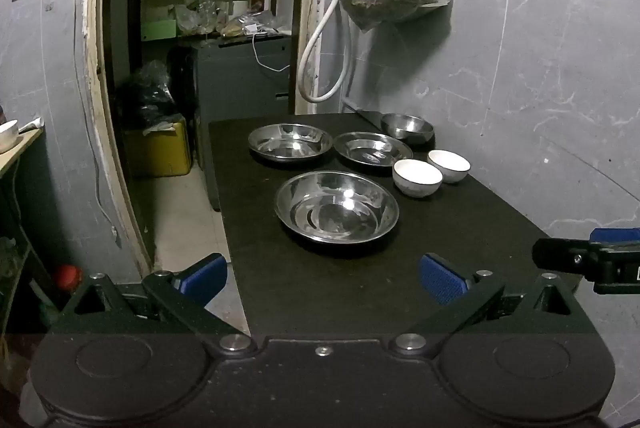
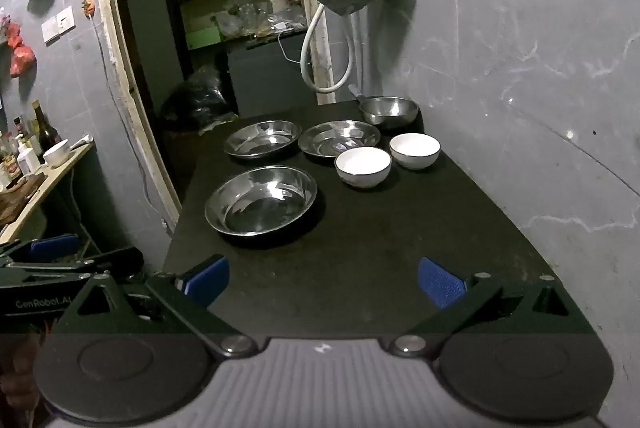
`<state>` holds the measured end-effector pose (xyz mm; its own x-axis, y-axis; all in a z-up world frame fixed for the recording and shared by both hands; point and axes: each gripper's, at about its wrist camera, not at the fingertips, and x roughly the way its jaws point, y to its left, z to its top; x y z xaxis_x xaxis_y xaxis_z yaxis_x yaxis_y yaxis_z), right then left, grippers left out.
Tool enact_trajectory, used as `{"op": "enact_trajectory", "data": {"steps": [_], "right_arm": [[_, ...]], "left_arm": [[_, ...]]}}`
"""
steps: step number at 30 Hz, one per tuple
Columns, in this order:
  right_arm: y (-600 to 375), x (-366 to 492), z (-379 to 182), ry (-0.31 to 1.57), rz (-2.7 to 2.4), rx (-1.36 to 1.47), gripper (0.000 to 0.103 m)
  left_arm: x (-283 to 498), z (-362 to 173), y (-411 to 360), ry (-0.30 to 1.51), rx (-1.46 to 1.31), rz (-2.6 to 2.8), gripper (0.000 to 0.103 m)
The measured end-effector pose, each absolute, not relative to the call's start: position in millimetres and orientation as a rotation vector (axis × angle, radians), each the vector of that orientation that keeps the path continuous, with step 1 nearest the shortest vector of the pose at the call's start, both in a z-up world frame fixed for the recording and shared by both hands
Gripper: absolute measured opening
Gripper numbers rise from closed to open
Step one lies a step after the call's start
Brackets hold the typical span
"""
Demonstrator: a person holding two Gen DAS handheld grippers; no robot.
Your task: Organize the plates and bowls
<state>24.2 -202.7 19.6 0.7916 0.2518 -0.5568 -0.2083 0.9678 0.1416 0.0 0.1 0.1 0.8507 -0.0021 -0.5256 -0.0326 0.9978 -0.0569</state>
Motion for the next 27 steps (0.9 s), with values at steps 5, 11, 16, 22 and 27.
{"op": "enact_trajectory", "data": {"steps": [5,11,16,22,27], "right_arm": [[-199.9,23.4,19.1,0.618,0.249,0.069,0.103],[-196.2,19.2,23.4,0.613,0.249,0.068,0.103],[-196.8,18.2,22.4,0.611,0.251,0.064,0.103],[-198.4,23.5,21.2,0.608,0.249,0.065,0.103],[-199.8,23.3,21.5,0.607,0.249,0.064,0.103]], "left_arm": [[0.0,-0.1,0.3,0.547,-0.065,0.016,0.102],[-0.3,-0.3,0.6,0.542,-0.068,0.014,0.102],[-0.4,-0.5,1.1,0.541,-0.07,0.016,0.102],[-1.5,0.8,3.7,0.539,-0.068,0.013,0.102],[-2.9,2.5,3.0,0.54,-0.068,0.015,0.102]]}}
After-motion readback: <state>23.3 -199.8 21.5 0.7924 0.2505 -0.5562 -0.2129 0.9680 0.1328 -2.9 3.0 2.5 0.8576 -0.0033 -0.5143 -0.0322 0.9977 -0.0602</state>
